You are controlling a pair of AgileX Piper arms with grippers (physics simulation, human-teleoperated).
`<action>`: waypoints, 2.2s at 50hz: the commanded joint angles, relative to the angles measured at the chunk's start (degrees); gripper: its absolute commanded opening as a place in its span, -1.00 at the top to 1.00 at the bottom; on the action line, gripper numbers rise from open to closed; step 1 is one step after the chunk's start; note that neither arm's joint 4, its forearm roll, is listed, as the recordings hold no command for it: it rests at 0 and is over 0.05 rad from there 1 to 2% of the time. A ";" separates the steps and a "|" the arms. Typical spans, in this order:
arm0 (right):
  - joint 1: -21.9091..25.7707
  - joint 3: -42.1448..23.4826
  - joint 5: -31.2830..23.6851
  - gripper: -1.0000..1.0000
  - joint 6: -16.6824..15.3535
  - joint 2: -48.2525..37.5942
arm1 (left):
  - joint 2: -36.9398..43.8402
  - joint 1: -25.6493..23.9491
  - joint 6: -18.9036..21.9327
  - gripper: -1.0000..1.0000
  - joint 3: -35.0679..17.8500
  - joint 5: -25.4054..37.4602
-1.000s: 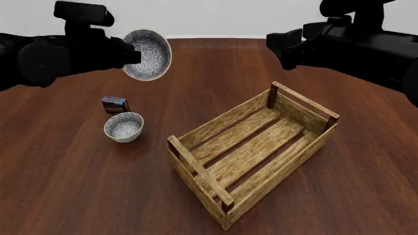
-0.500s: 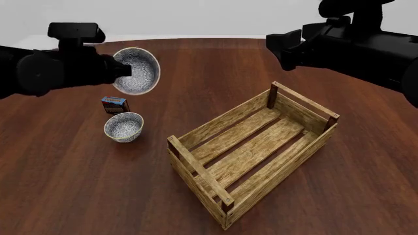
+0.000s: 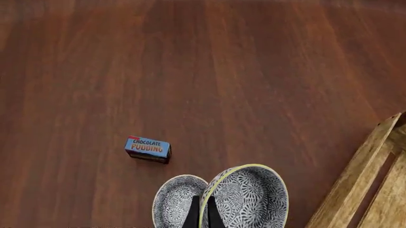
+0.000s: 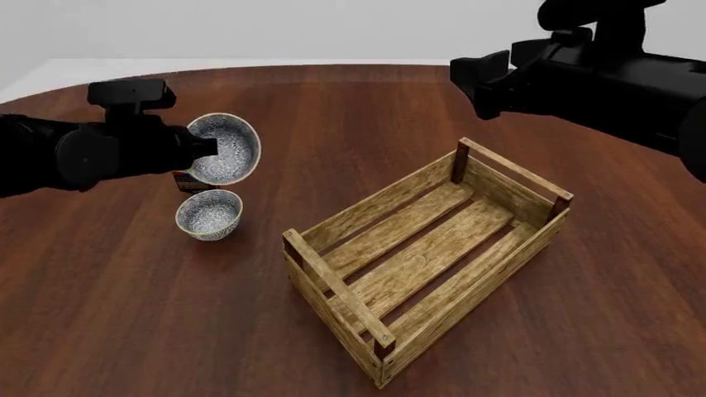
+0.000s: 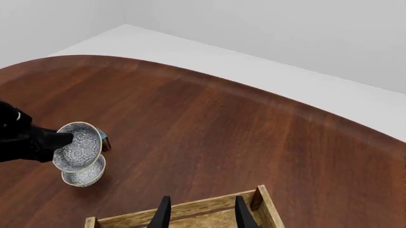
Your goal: Stack the right bowl on the left bowl and place them in the tray.
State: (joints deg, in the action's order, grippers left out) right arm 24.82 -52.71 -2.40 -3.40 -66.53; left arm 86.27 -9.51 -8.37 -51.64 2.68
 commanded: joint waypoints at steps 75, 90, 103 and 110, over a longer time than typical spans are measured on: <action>0.30 -0.14 0.22 -1.00 -0.49 -1.17 | 12.54 6.49 -3.70 1.00 0.30 -3.91; 0.33 0.00 0.13 -1.00 -0.48 -0.86 | 13.64 6.45 -3.67 1.00 0.11 -3.89; 0.42 0.12 0.13 -1.00 -0.53 -0.71 | 14.24 6.48 -3.63 1.00 0.20 -4.06; 0.43 0.10 0.09 -1.00 -0.50 -0.67 | 14.80 6.42 -3.68 1.00 -0.01 -4.15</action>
State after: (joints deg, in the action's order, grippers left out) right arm 25.19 -52.64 -2.24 -3.95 -67.39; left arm 102.17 -2.09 -13.07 -50.15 -3.35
